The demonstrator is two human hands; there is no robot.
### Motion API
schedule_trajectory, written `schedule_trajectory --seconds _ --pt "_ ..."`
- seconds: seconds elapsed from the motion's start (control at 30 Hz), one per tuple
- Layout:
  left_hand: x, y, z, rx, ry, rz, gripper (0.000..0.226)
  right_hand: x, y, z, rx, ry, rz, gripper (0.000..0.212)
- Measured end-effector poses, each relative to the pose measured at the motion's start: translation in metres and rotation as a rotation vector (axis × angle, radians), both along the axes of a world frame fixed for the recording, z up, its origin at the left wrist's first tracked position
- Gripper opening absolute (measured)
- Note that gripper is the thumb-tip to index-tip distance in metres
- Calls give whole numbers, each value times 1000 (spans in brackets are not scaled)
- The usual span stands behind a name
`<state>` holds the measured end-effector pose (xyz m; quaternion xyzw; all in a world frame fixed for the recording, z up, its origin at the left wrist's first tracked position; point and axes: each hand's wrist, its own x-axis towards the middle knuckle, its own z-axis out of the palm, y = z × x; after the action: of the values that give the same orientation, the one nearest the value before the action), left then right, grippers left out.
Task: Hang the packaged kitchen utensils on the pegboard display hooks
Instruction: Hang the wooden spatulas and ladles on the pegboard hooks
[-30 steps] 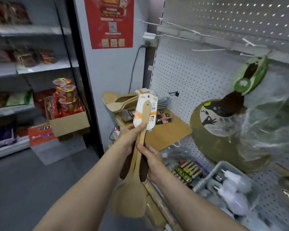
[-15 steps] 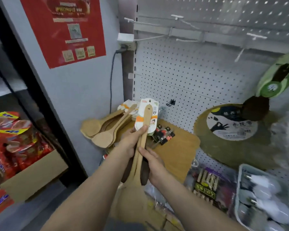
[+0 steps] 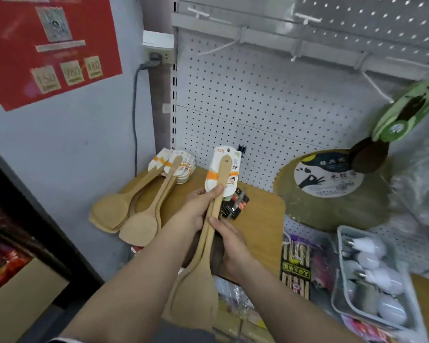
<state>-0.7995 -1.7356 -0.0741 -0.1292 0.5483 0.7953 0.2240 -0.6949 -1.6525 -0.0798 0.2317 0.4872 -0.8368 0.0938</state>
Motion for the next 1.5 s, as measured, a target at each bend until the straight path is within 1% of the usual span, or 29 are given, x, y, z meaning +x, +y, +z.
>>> schedule_trajectory --seconds 0.07,0.17,0.3,0.33,0.37,0.47,0.57,0.63,0.77,0.87,0.9,1.0,1.1,1.17,1.23,1.3,1.37,1.5 --pt "-6 3 -1 4 -4 -17 54 -5 4 0 5 10 -16 27" --pt "-16 3 5 -18 -33 -3 57 -19 6 -2 65 11 -9 34" --pt "-38 3 10 -2 11 35 78 -43 8 -1 58 15 40 32" --pt "-43 3 10 -6 21 43 80 -49 9 -1 52 24 44 31" --pt "-48 3 11 -16 26 44 76 -52 10 0 44 32 49 31" --pt "-56 -1 9 -41 16 26 48 -61 10 0 24 44 76 29" --pt "-65 -7 7 -48 2 27 37 -68 4 -2 17 24 97 30" --pt "-74 -13 7 -67 -3 22 37 -76 -2 -5 23 11 101 30" --pt "-96 -23 6 -71 -12 0 55 -95 -15 -3 74 6 87 33" --pt "-111 -28 8 -57 -20 -43 60 -105 -21 -3 71 -3 68 37" --pt "-116 -28 6 -56 -21 -56 59 -108 -22 -2 66 -2 55 36" --pt "-126 -25 3 -49 -12 -102 40 -113 -24 -2 53 3 0 35" --pt "-128 -20 -3 -48 -11 -182 49 -113 -27 -6 39 -1 -64 36" --pt "-127 -17 -6 -56 -21 -185 42 -111 -27 -10 36 -29 -91 34" --pt "-125 -13 -9 -63 -47 -182 34 -109 -26 -13 47 -59 -104 37" --pt "-122 -8 -10 -77 -61 -189 34 -107 -23 -17 44 -68 -122 40" --pt "-119 -5 -9 -89 -62 -202 36 -106 -18 -20 32 -72 -136 39" --pt "-116 -4 -8 -93 -67 -196 37 -105 -13 -23 31 -76 -110 43"
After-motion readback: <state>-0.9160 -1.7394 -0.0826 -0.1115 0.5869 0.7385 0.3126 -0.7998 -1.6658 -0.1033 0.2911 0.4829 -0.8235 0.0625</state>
